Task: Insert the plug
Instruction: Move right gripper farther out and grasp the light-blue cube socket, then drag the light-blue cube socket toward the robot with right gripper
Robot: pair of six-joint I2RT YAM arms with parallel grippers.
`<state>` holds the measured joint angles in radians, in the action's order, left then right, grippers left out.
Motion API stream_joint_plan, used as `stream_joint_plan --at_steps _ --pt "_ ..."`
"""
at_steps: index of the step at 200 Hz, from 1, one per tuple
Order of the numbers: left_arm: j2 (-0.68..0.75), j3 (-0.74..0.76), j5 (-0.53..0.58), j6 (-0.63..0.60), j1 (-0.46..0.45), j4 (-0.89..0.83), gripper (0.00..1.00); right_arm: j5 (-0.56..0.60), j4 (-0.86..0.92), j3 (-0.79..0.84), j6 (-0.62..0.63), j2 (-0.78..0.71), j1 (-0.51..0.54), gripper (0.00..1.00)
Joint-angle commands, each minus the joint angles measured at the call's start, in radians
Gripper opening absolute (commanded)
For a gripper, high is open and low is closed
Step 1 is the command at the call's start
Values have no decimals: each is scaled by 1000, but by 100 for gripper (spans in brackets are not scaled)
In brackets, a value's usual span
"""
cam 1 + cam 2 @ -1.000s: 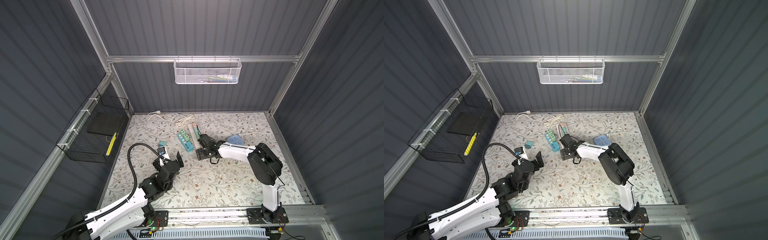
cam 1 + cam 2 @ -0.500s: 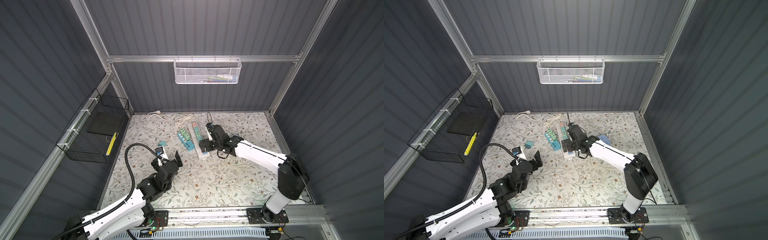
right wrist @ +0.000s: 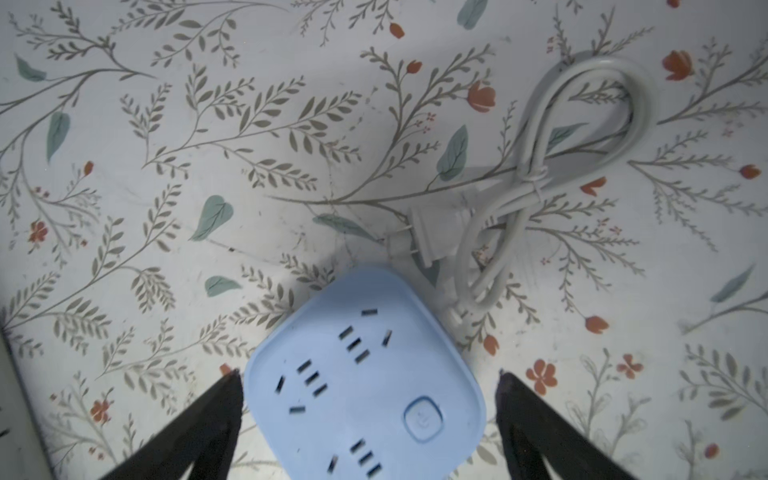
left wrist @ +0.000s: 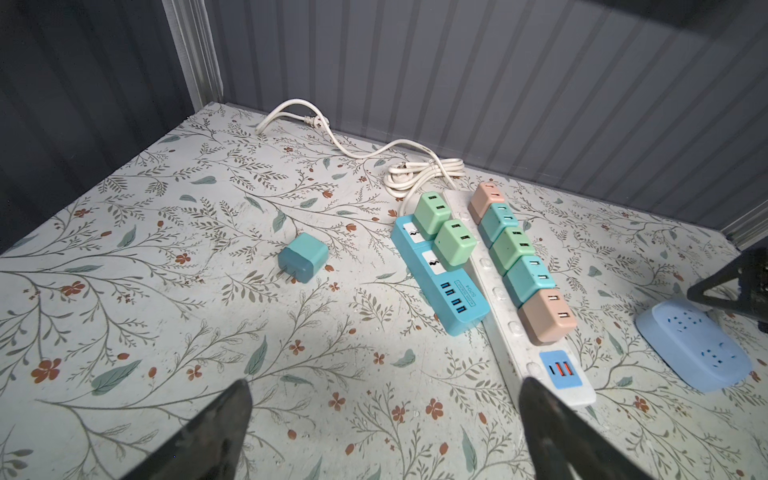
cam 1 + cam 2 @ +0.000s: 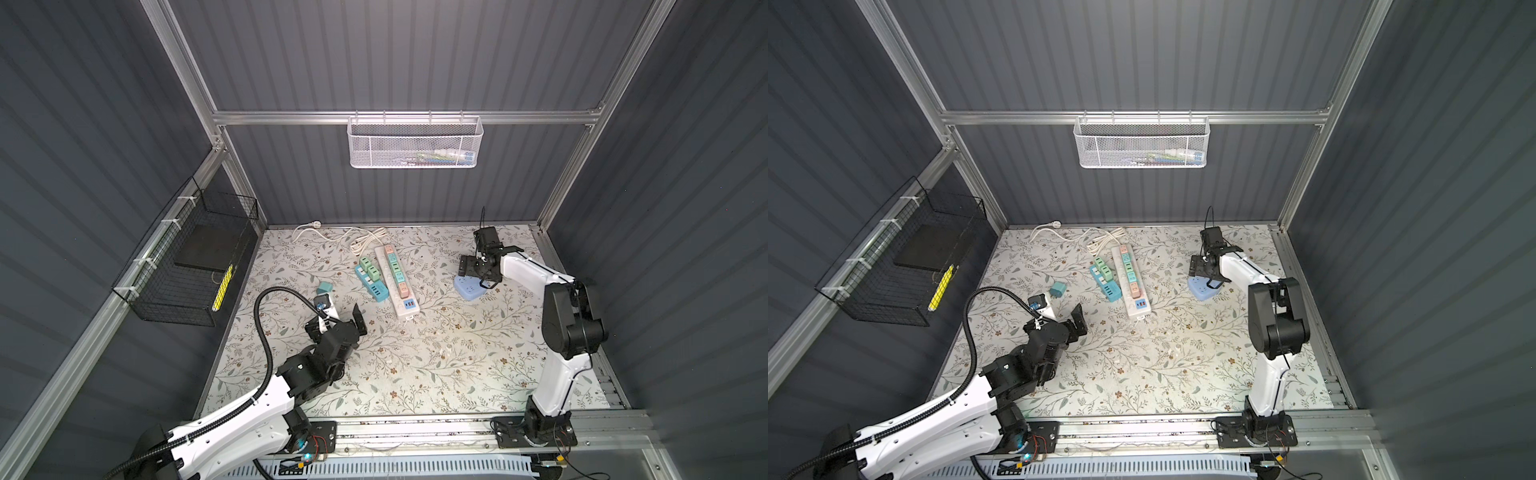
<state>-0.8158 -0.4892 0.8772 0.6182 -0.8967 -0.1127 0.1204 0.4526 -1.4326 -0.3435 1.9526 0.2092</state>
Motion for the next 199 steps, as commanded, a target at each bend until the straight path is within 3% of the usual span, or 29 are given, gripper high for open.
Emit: stream_joint_plan --at_steps 1,31,68,128,158,199 --pt "18 -27 -10 -6 5 -6 100 -2 51 -83 7 53 -3 93" --pt "33 -16 -7 -20 8 0 100 15 48 -132 0 119 -11 93" --pt "47 -18 -7 -41 8 2 100 86 119 -154 -33 157 6 81" --pt "63 6 -14 -69 10 47 100 28 36 69 -92 34 39 72" --pt "69 11 -19 -56 9 47 100 30 18 217 -211 -85 71 76" --pt "58 23 -42 -36 10 58 100 -67 -101 489 -371 -276 91 81"
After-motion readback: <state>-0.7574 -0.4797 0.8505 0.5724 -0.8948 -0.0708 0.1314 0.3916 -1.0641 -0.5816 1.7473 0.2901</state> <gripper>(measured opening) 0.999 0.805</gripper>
